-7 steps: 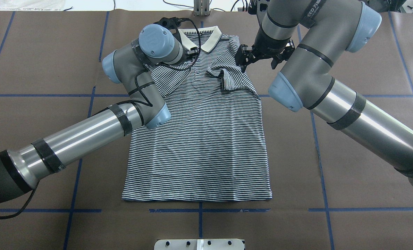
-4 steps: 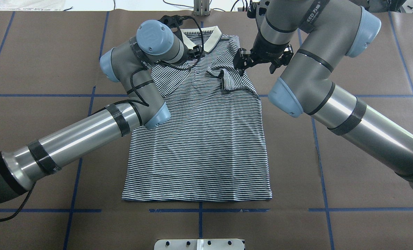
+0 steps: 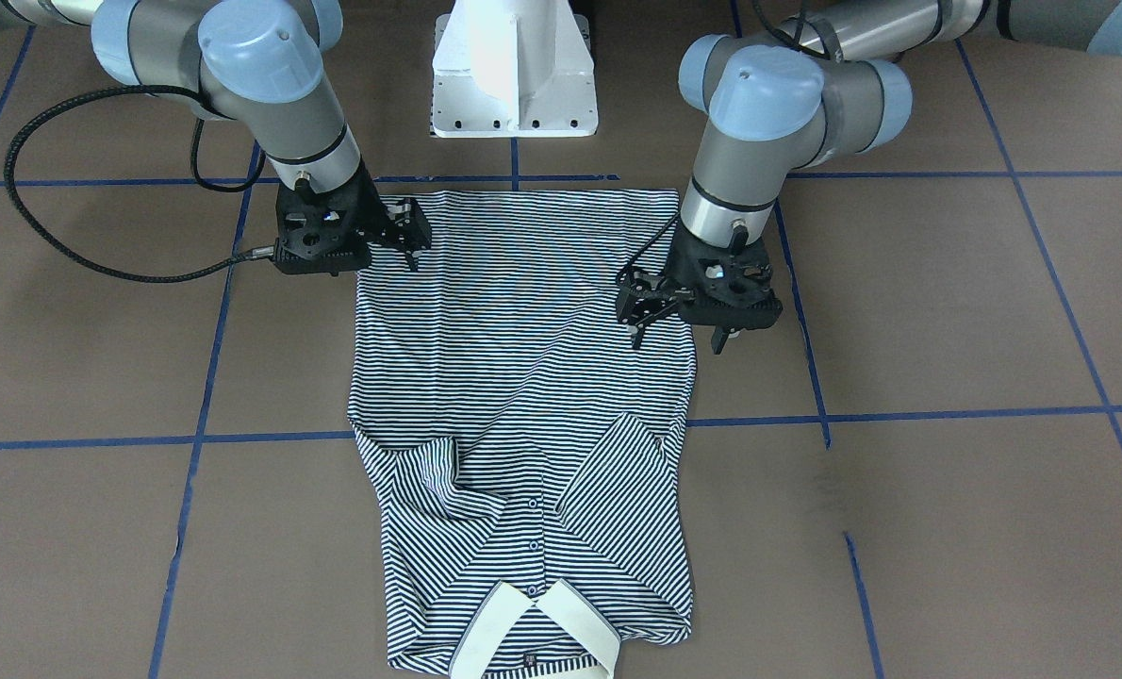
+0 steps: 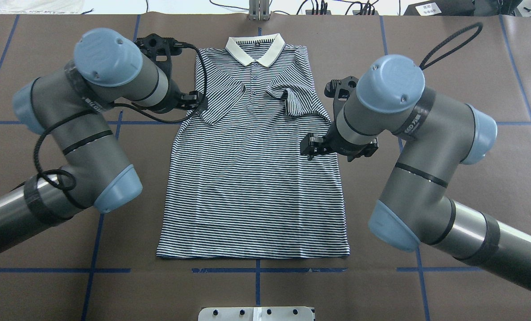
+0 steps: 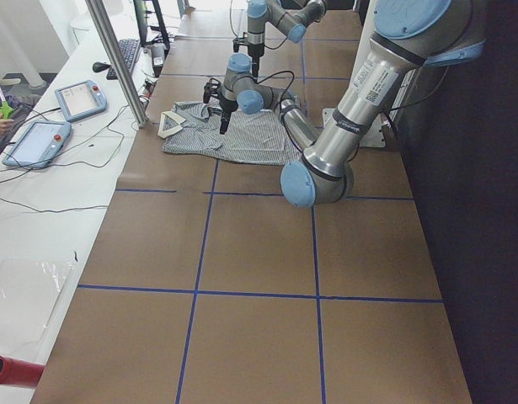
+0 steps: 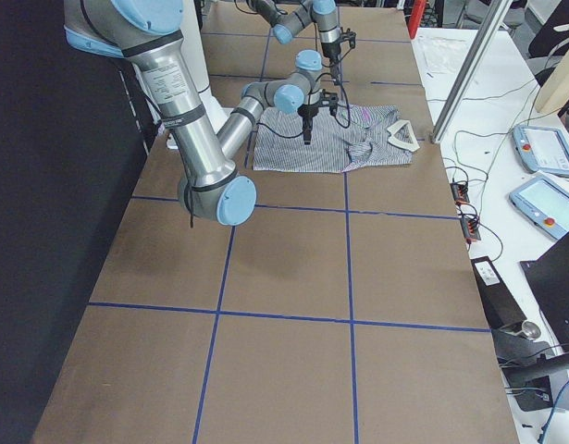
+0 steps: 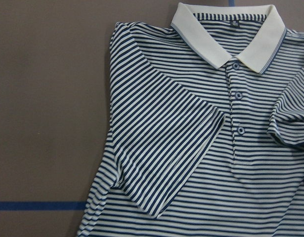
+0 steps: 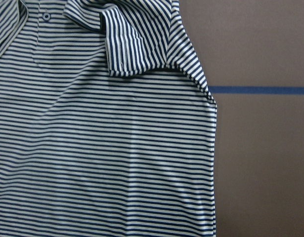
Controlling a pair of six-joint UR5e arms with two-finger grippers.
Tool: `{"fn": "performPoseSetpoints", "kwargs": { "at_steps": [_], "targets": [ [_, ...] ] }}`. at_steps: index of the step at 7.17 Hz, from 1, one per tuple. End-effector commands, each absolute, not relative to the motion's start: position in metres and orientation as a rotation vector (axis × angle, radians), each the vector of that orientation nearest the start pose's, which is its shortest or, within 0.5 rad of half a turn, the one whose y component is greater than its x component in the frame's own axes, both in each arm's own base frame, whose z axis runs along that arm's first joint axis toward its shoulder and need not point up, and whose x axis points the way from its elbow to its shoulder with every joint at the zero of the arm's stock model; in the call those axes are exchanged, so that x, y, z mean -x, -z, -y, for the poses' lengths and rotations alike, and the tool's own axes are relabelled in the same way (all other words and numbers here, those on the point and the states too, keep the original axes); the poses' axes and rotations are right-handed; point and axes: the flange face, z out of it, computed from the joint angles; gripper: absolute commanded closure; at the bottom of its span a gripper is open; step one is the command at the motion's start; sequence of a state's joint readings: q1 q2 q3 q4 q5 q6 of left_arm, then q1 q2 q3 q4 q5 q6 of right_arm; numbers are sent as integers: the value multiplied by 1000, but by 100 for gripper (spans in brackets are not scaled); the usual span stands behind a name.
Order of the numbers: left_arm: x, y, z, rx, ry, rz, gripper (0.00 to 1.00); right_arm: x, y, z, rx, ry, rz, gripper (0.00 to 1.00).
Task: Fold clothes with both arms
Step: 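Withdraw the left gripper while the right gripper reaches the nearest hem corner, then lower the right gripper onto the hem corner nearest it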
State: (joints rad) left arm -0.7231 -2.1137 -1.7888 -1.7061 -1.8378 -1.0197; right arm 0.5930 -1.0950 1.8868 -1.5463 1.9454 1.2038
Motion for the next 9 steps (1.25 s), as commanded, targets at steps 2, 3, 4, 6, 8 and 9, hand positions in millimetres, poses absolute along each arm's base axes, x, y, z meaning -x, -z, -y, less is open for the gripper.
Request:
{"fn": "performPoseSetpoints", "kwargs": {
  "at_steps": [2, 3, 4, 6, 8, 9],
  "targets": [
    [-331, -262, 439, -383, -45, -860, 0, 492, -324, 296, -108, -145, 893, 0],
    [-327, -257, 435, -386, -38, -873, 0, 492, -328, 281, -94, -147, 889, 0],
    [-328, -254, 433, -369, -47, -891, 0, 494, -336, 267, -51, -195, 873, 0],
    [-320, -243, 425, -386, -53, -914, 0, 496, -345, 260, -37, -184, 854, 0],
    [-321, -245, 426, -383, -52, -911, 0, 502, -344, 257, -20, -177, 814, 1],
    [-321, -246, 426, -381, -52, -908, 0, 505, -341, 257, -19, -175, 803, 1]
  ]
}}
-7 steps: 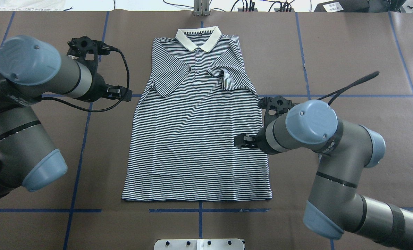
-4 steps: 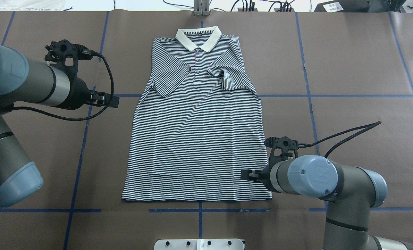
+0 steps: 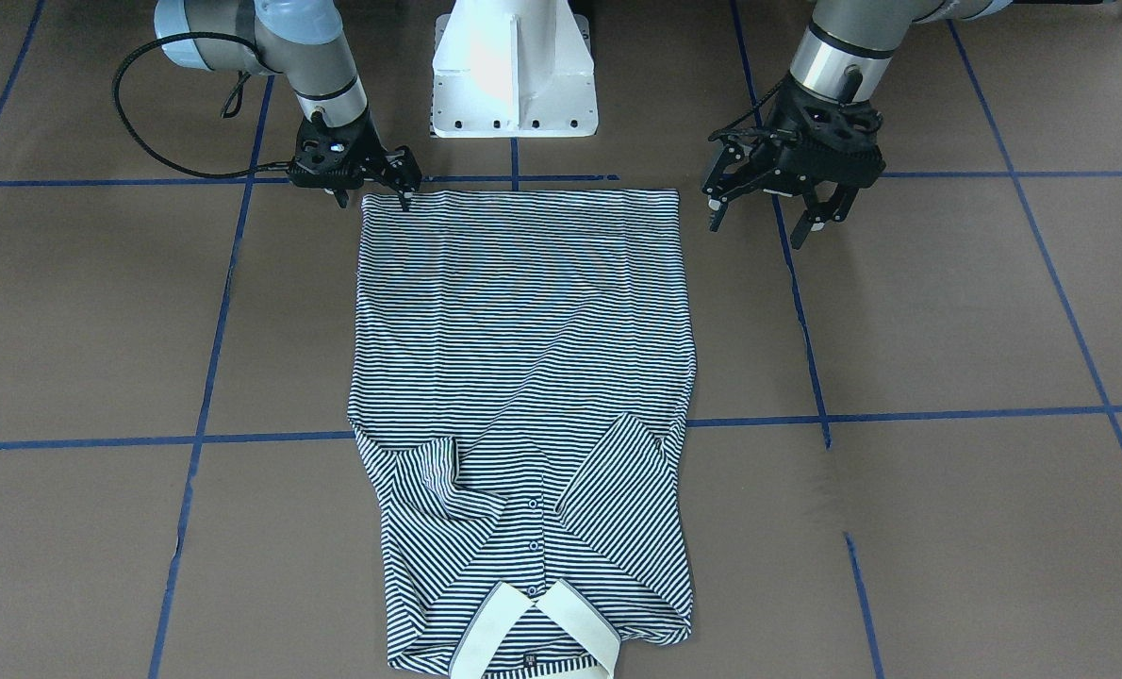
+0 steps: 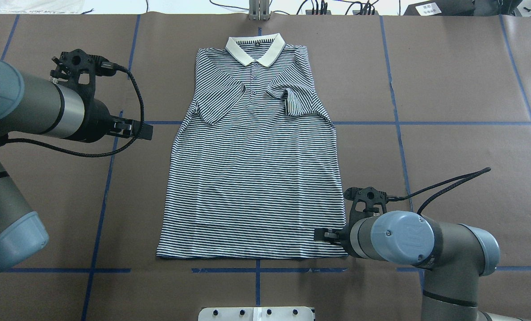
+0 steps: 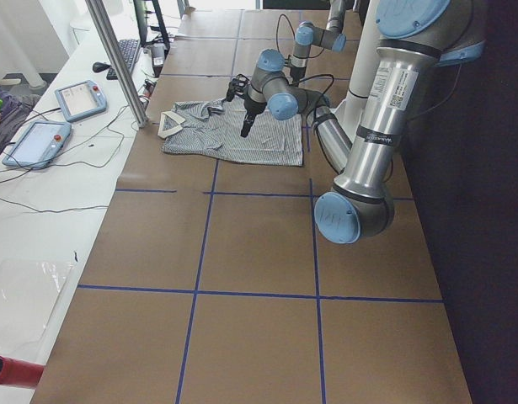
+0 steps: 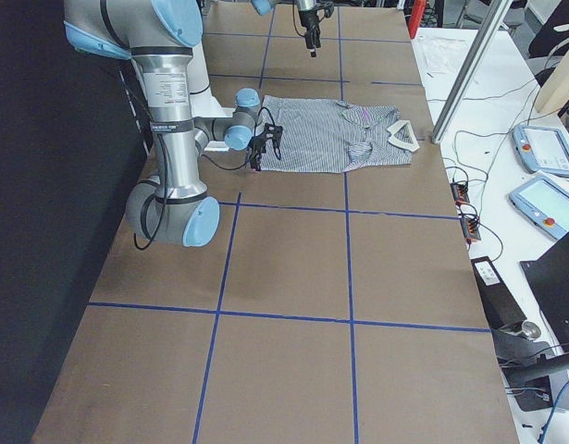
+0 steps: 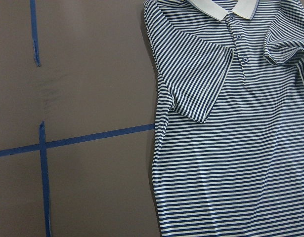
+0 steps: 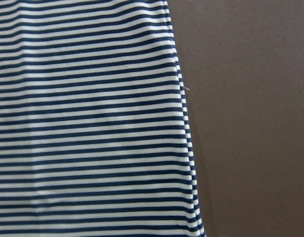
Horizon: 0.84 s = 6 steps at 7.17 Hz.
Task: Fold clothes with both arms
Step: 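Lower the right gripper onto the hem corner nearest it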
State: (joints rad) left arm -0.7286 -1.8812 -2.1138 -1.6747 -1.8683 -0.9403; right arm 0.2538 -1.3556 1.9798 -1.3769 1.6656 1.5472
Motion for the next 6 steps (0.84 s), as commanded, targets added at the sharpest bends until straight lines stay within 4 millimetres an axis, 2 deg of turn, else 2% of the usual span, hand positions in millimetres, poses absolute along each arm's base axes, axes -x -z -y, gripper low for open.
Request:
{"fn": "performPoseSetpoints", "kwargs": {
  "at_steps": [1, 2, 3, 4, 6],
  "targets": [
    [-321, -247, 426, -379, -51, -906, 0, 507, -345, 256, -17, -175, 792, 4],
    [-321, -249, 426, -377, -51, -904, 0, 506, -346, 257, -17, -178, 791, 11],
    [-321, -248, 426, -379, -51, -906, 0, 506, -344, 257, -18, -178, 794, 23],
    [-320, -247, 425, -381, -52, -908, 0, 505, -344, 258, -19, -177, 795, 25],
    [-320, -247, 425, -381, -52, -908, 0, 504, -346, 262, -24, -181, 791, 68]
  ]
}}
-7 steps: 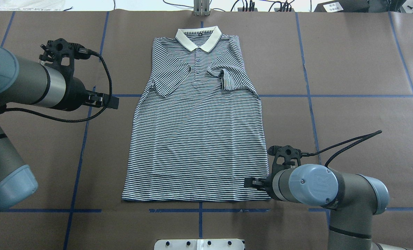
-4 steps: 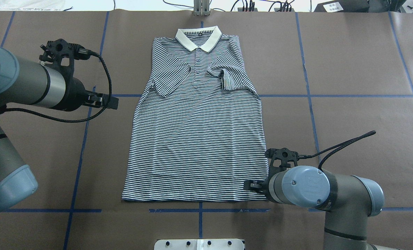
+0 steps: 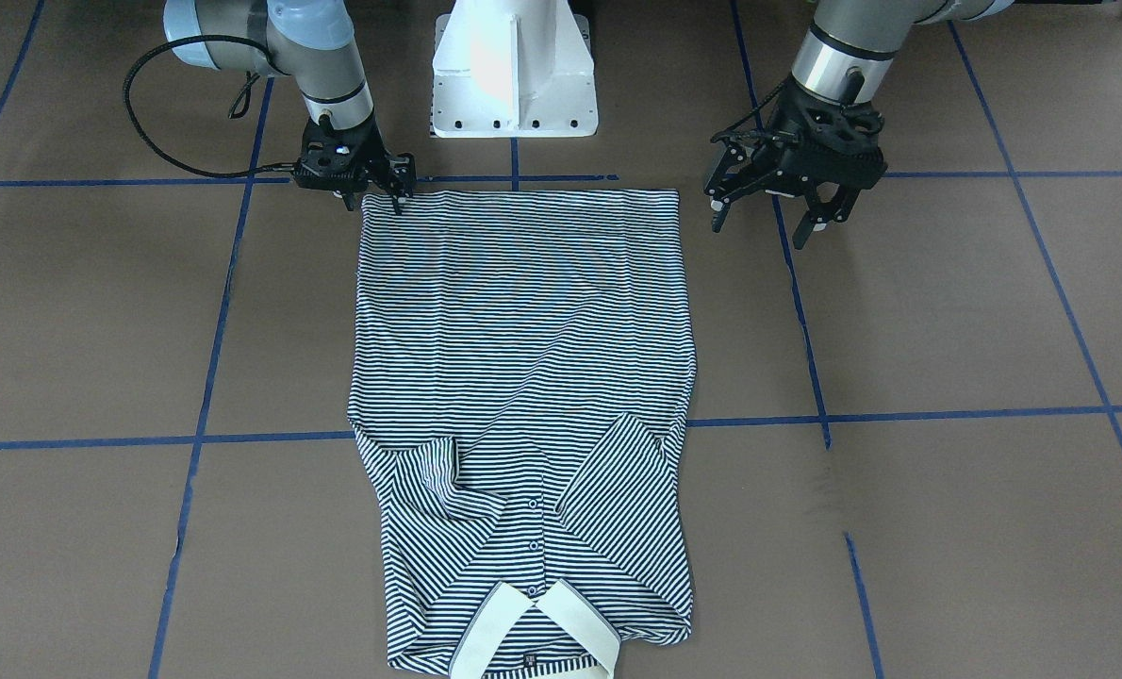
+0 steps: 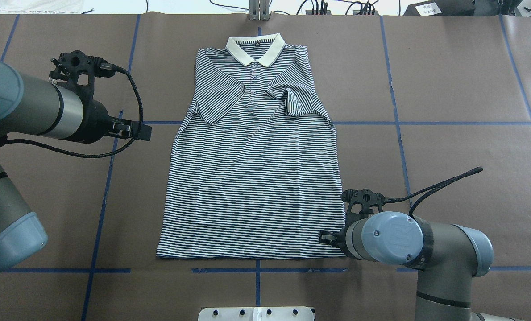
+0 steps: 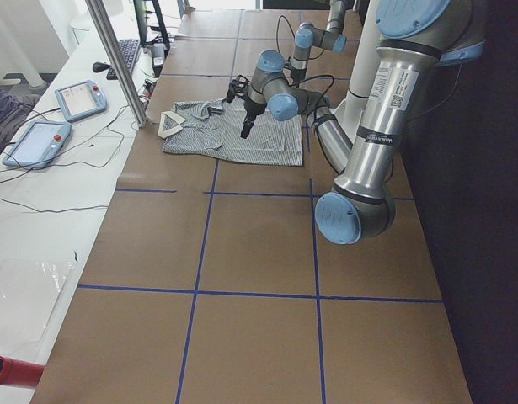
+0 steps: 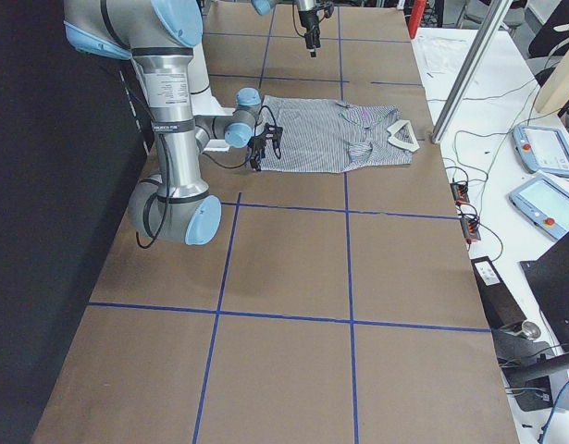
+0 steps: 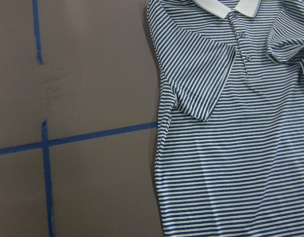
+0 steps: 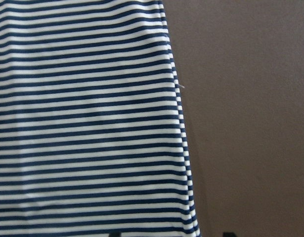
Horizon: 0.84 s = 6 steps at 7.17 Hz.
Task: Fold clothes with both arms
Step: 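Lower the right gripper onto the hem corner nearest it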
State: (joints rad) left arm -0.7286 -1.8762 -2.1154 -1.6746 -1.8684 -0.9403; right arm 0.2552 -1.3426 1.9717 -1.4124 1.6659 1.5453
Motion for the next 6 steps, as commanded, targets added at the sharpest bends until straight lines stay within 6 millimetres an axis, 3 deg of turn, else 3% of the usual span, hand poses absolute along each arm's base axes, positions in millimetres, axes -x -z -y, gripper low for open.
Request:
{"fn": "performPoseSetpoints", "kwargs": {
  "at_steps": [1, 2, 3, 5, 6],
  "targets": [
    [-320, -246, 425, -382, -52, -909, 0, 502, -346, 264, -28, -179, 791, 81],
    [-320, -246, 425, -382, -52, -909, 0, 502, -345, 264, -30, -180, 793, 96],
    [-320, -246, 425, -382, -52, -909, 0, 501, -344, 265, -31, -181, 795, 100],
    [-320, -246, 425, -380, -50, -911, 0, 501, -341, 264, -31, -179, 801, 100],
    [-324, -247, 424, -327, 38, -928, 0, 498, -337, 265, -35, -185, 810, 100]
  ]
}}
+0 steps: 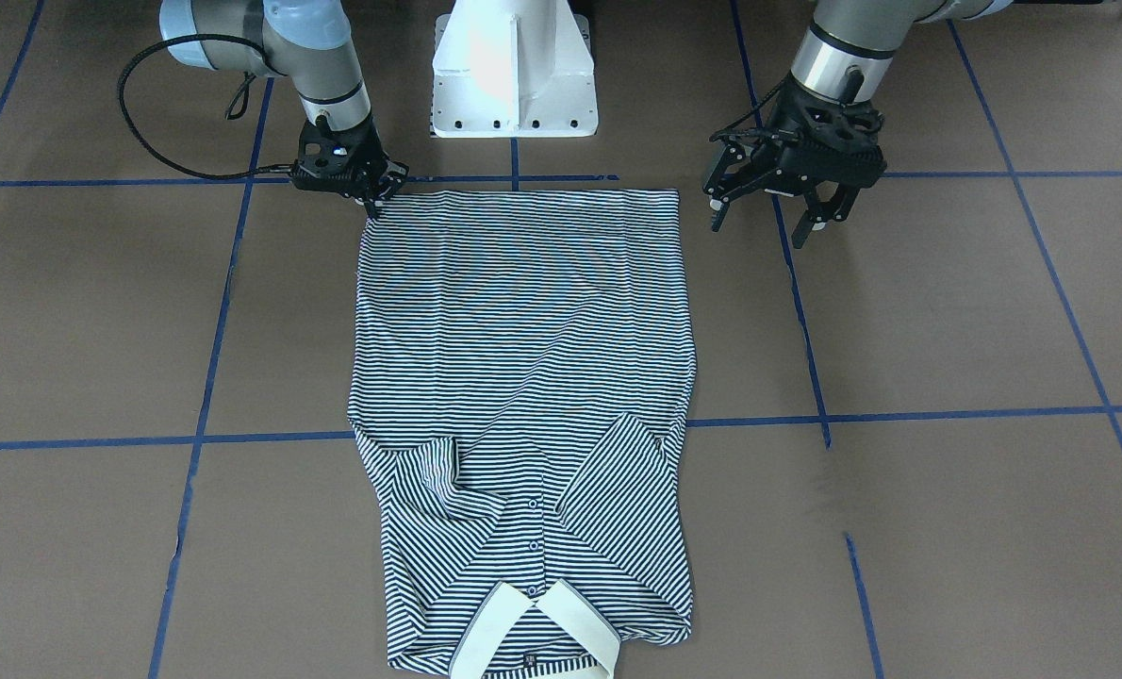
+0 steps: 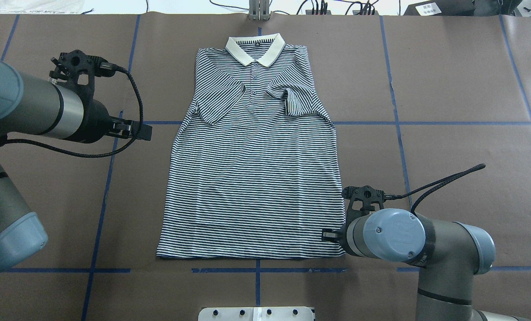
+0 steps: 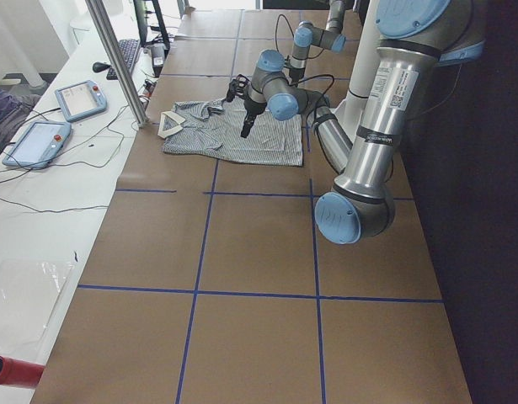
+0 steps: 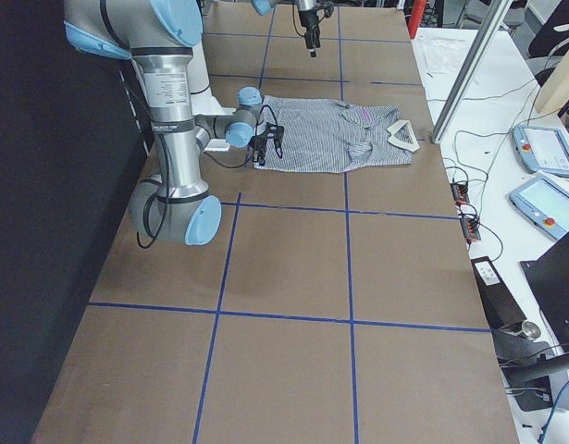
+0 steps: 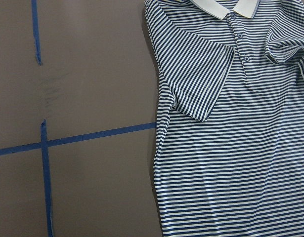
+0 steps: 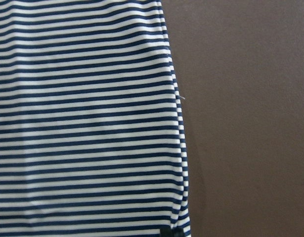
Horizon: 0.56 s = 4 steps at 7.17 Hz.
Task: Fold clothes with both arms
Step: 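Lower the right gripper onto the hem corner nearest it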
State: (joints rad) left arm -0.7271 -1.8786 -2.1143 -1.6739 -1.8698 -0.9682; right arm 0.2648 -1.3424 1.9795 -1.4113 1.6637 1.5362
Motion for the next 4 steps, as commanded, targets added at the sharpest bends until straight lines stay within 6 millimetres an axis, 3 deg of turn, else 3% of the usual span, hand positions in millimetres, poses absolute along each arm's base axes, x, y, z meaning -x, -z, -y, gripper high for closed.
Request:
{"fn": "performPoseSetpoints", "kwargs": {
  "at_steps": [1, 2, 3, 4],
  "targets": [
    [-325, -243, 419, -274, 136, -955, 0, 495, -335, 265, -37, -190, 816, 100],
    [-332, -238, 409, -203, 184, -986, 0, 494, -337, 265, -37, -196, 811, 90],
    [-341, -236, 402, -184, 178, -994, 0, 494, -340, 264, -32, -187, 807, 18],
    [-341, -235, 401, -183, 177, -994, 0, 494, -341, 264, -28, -184, 805, 0]
  ]
}}
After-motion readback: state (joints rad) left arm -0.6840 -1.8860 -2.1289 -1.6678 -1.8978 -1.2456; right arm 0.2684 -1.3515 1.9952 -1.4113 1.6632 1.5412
